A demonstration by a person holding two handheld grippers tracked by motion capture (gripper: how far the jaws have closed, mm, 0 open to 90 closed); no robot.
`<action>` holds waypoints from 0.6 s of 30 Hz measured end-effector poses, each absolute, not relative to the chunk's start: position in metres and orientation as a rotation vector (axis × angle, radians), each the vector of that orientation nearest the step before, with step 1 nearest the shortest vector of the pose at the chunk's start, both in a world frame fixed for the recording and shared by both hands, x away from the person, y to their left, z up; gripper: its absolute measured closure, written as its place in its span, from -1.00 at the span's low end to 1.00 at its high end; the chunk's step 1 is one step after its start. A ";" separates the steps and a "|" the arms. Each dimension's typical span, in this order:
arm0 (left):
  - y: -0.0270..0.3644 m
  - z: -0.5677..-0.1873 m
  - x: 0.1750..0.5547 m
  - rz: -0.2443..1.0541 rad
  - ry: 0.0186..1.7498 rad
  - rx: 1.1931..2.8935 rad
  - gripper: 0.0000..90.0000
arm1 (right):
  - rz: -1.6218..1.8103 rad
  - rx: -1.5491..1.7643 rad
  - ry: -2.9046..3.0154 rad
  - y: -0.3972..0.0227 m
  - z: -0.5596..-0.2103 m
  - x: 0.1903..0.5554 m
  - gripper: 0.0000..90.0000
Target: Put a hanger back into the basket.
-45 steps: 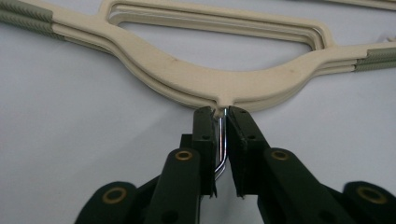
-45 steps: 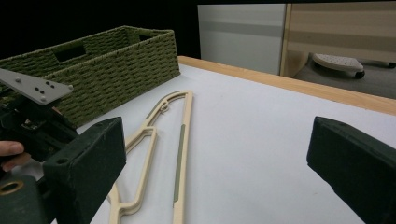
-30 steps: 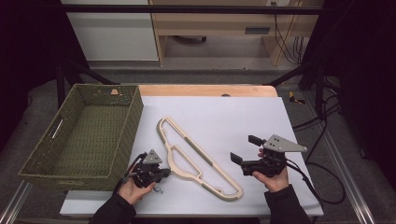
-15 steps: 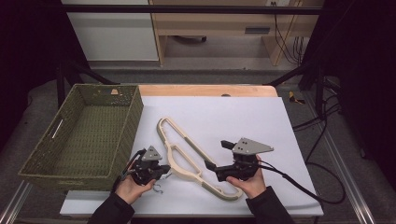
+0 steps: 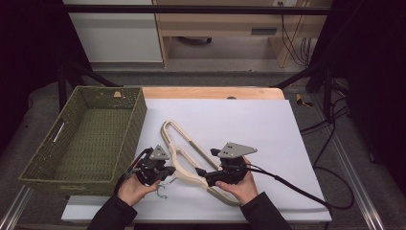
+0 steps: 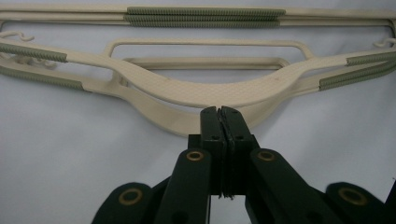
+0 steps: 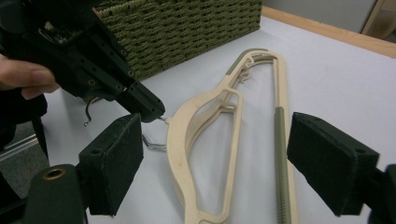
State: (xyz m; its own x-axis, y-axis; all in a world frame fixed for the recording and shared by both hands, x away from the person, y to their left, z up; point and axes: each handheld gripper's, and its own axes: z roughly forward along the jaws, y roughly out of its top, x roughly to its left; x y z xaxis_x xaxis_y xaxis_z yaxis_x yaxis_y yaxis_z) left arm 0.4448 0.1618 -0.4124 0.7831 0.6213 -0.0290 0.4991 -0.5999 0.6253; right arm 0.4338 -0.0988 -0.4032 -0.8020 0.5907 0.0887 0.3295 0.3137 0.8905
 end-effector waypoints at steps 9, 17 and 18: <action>0.161 -0.406 0.446 0.233 0.834 2.337 0.97 | 1.395 0.792 2.410 -0.072 -0.409 0.435 -0.42; 0.161 -0.402 0.445 0.242 0.841 2.326 0.97 | 1.288 0.763 2.483 -0.054 -0.430 0.435 -0.30; 0.161 -0.401 0.444 0.243 0.846 2.320 0.97 | 1.280 0.763 2.489 -0.053 -0.432 0.436 -0.26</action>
State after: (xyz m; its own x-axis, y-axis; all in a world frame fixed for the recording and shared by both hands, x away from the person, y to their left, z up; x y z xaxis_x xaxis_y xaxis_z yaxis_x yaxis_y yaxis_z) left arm 0.4444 0.1610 -0.4013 0.7747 0.6307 -0.0449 0.5104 -0.5819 0.6331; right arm 0.4355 -0.0529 -0.4316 -0.8349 0.5499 0.0240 0.3393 0.4798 0.8091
